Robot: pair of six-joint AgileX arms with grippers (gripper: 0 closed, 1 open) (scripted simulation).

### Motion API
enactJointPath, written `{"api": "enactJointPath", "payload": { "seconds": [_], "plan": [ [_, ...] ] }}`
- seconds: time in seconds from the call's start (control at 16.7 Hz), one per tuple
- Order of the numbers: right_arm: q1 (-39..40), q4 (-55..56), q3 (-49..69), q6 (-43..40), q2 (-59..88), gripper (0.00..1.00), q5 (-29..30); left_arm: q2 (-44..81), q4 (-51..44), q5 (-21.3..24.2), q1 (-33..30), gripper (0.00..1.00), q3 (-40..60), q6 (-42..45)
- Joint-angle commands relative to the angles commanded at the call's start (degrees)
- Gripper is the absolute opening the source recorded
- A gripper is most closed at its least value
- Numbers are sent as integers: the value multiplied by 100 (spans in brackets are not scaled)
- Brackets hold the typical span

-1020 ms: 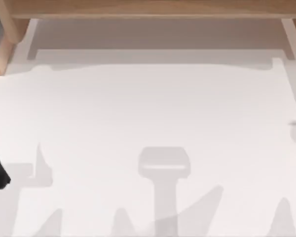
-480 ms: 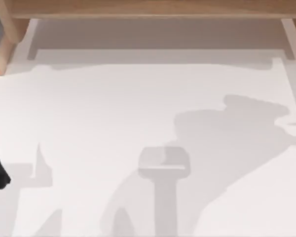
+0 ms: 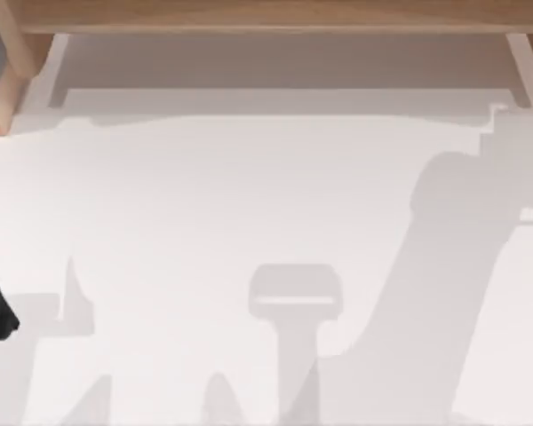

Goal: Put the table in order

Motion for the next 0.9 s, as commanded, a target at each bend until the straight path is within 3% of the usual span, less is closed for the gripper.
{"api": "enactJointPath", "payload": {
  "seconds": [0.24,0.9],
  "plan": [
    [19,-190,588,14,583,100,-45,0,0,0,0,100,0,0],
    [22,-62,415,17,536,100,-51,0,0,0,0,100,0,0]
  ]
}}
